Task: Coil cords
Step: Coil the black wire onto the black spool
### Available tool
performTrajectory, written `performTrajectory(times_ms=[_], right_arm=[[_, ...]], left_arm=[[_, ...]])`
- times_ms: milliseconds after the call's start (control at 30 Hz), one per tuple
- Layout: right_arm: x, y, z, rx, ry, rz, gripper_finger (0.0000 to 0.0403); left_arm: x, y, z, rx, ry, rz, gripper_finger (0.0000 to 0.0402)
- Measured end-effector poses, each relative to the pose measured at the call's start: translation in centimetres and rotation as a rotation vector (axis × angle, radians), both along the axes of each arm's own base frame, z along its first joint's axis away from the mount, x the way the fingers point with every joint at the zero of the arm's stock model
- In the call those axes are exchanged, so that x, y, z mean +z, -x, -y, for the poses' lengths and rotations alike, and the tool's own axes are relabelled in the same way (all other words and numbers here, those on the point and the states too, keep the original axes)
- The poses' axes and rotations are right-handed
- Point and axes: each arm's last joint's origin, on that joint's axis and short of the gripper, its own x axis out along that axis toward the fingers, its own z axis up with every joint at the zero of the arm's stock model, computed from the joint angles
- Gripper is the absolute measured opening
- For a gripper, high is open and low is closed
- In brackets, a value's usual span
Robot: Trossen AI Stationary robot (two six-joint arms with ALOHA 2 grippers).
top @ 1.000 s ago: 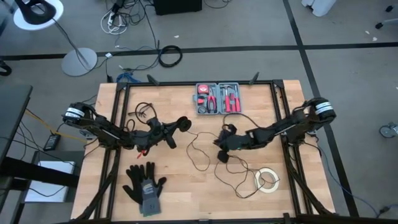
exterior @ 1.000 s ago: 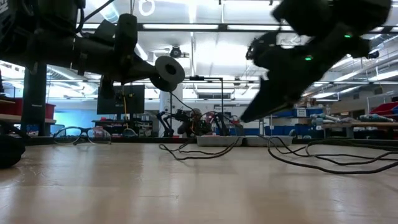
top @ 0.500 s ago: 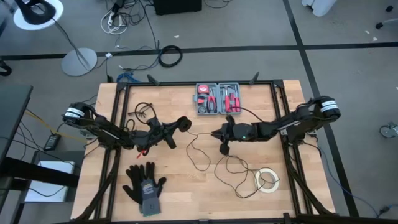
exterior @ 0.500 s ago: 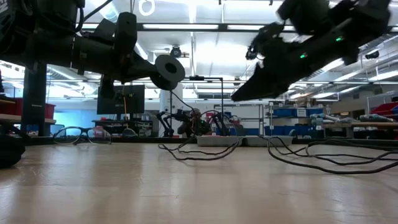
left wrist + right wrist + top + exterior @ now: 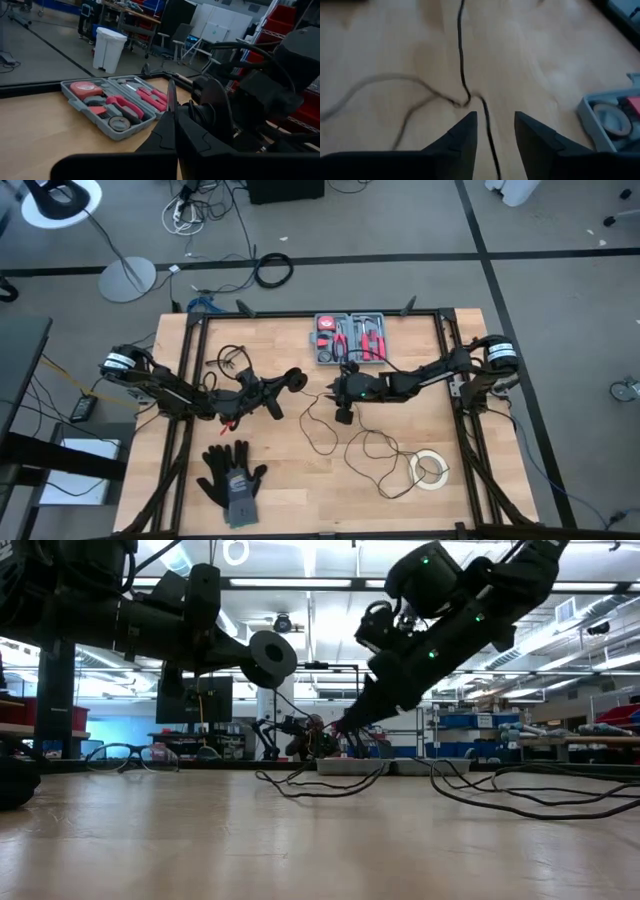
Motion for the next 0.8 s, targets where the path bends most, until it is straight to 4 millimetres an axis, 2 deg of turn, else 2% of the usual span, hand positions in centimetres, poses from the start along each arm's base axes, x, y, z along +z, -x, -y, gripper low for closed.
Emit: performTrajectory(times_ms=[133,267,400,567,800], right_arm=[[-0.1,0.1,0.2,-0.004,0.008,-0.051,0.0097],[0.1,0.3,0.4,-0.048,0.008,-0.053,0.0017],[0.9,1.5,0.4,-0.122,-0.046,-0.104,0.0007],[3.1,5.3,-0.4,-0.276,-0.122,-0.25,0.0004],[7.4,13.3,-2.0,-0.494,-0.173,-0.382,0.0002]], left_arm=[[0.0,0.0,0.0,0.0,-0.003,0.002,0.0],[0.1,0.0,0.0,-0.001,-0.002,0.006,0.0],[0.3,0.0,0.0,0.0,-0.011,0.017,0.0],[0.5,0.0,0.0,0.0,-0.025,0.028,0.0],[0.8,0.0,0.0,0.001,-0.044,0.045,0.0]])
